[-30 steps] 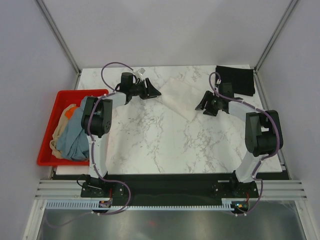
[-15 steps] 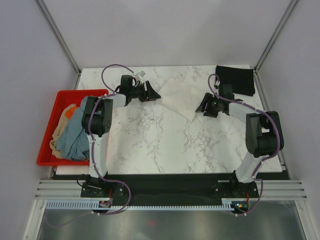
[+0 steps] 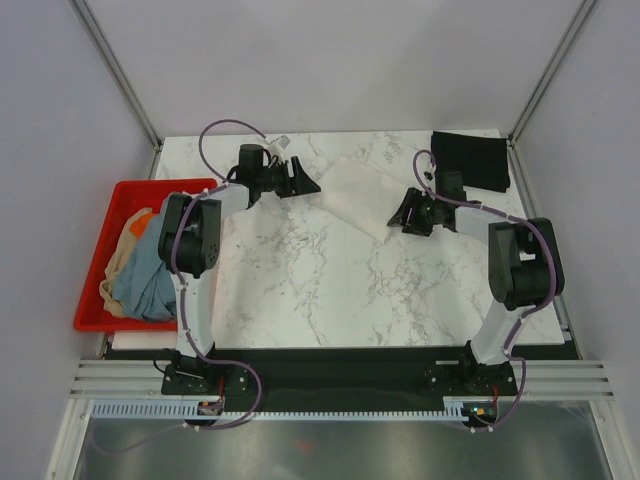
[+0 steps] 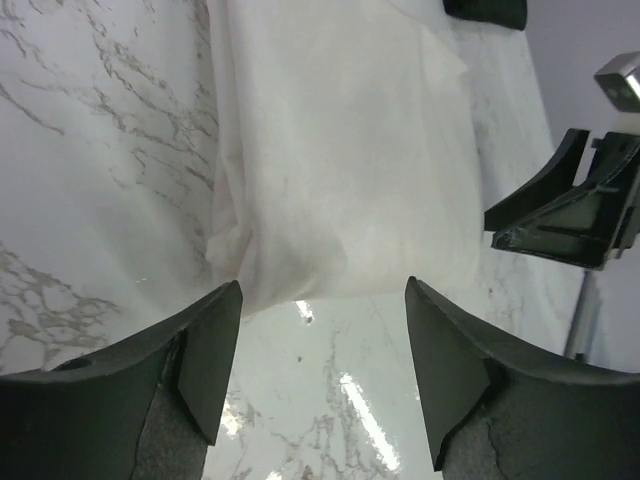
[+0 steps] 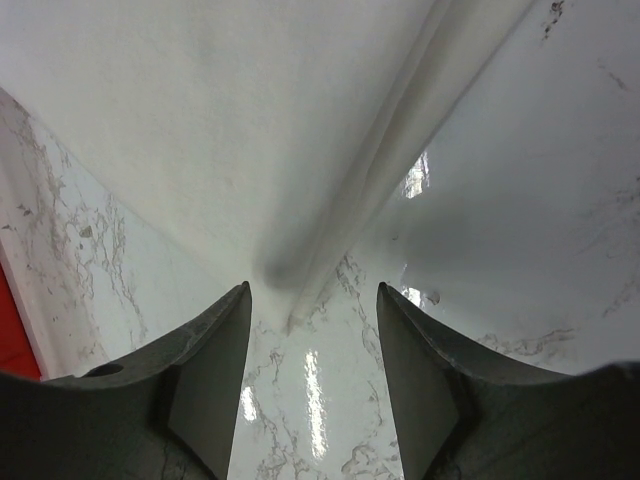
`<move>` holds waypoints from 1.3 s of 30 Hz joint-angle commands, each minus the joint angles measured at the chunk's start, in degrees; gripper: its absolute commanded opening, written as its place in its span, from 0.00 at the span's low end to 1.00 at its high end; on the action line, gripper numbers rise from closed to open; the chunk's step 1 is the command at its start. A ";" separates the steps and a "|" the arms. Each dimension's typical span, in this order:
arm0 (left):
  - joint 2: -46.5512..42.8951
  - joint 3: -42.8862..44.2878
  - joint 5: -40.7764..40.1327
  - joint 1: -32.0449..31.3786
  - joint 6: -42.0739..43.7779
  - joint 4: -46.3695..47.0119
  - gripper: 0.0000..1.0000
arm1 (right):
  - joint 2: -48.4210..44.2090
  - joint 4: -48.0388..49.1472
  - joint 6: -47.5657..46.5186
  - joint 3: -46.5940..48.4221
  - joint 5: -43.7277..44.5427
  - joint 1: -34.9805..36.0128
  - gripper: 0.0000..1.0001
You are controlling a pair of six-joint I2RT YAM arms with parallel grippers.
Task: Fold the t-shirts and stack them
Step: Fold the tshirt
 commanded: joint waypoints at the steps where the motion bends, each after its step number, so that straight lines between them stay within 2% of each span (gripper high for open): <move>1: -3.18 2.25 -5.99 0.21 14.10 -7.92 0.75 | 0.71 3.27 -0.27 -0.64 -1.85 0.46 0.61; 9: 1.31 5.67 -3.45 0.21 14.55 -9.68 0.75 | 2.91 5.03 0.79 -0.81 -1.32 0.81 0.61; 15: 5.53 10.16 0.15 0.21 13.41 -9.68 0.71 | 2.74 5.20 1.14 -0.72 -0.89 0.72 0.61; 18: 6.67 11.22 0.95 0.04 13.06 -9.60 0.64 | 2.13 4.94 1.06 -0.64 -0.62 0.72 0.61; 21: 6.94 11.40 2.00 0.04 12.70 -9.68 0.49 | 1.42 4.41 0.88 -0.55 -0.27 0.72 0.60; 22: 7.03 11.40 2.53 0.03 12.35 -9.60 0.36 | 1.16 4.07 0.88 -0.64 -0.18 0.72 0.60; 24: 6.85 11.22 3.32 -0.05 11.30 -9.68 0.21 | 0.28 3.62 0.62 -0.55 -0.18 0.72 0.60; 28: 3.53 7.98 4.30 -0.23 8.49 -9.68 0.02 | -2.18 -1.10 0.00 -0.29 1.48 0.72 0.59; 35: -6.39 -2.73 2.62 -0.58 2.52 -14.25 0.02 | -11.22 -10.87 0.35 -2.39 6.32 0.72 0.58; 39: -12.82 -13.81 0.96 -1.98 1.37 -14.51 0.02 | -19.21 -13.78 -0.17 -5.81 7.02 0.81 0.58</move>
